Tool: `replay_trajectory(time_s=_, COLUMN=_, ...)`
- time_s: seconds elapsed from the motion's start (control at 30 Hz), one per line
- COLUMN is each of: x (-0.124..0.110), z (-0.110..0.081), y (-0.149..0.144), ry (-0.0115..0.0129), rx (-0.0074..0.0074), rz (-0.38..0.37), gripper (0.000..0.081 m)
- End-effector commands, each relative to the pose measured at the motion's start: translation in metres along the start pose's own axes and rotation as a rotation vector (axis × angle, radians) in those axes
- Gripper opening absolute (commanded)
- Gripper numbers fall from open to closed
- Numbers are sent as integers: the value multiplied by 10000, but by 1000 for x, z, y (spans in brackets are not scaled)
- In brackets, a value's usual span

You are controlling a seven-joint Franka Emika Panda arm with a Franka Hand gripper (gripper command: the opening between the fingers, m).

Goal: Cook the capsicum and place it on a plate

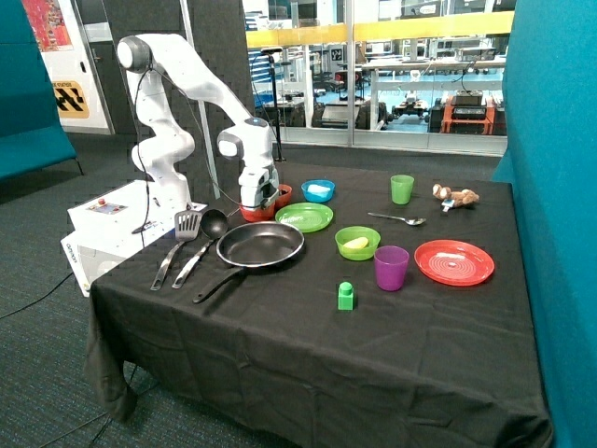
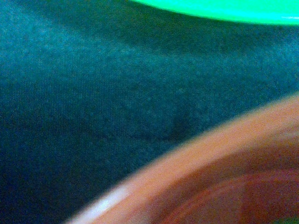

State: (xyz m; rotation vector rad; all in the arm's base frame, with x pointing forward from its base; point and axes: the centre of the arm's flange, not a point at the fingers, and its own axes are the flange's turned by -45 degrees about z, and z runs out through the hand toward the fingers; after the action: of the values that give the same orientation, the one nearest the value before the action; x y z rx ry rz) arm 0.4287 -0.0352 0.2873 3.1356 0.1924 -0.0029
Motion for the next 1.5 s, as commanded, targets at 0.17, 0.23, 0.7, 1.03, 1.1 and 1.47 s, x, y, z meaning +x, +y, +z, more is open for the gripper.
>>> replay_trajectory(time_s=0.17, x=-3, z=-10, y=-4, ry=19, rx=0, rz=10, gripper=0)
replay_trajectory(time_s=0.23, x=-3, z=-15, y=-6, ry=19, rx=0, rz=-59, gripper=0)
replay_trajectory(time_s=0.7, x=4, z=-52, y=-12, ry=19, rx=0, rz=-149, gripper=0)
replay_trajectory(time_s=1.03, x=18, z=-76, y=8, ry=19, rx=1, rz=709, gripper=0)
replay_trajectory(time_s=1.1, x=20, z=-77, y=10, ry=19, rx=1, rz=808, gripper=0)
replay_trajectory(time_s=1.47, x=34, z=-88, y=42, ry=19, rx=2, rz=2381, gripper=0)
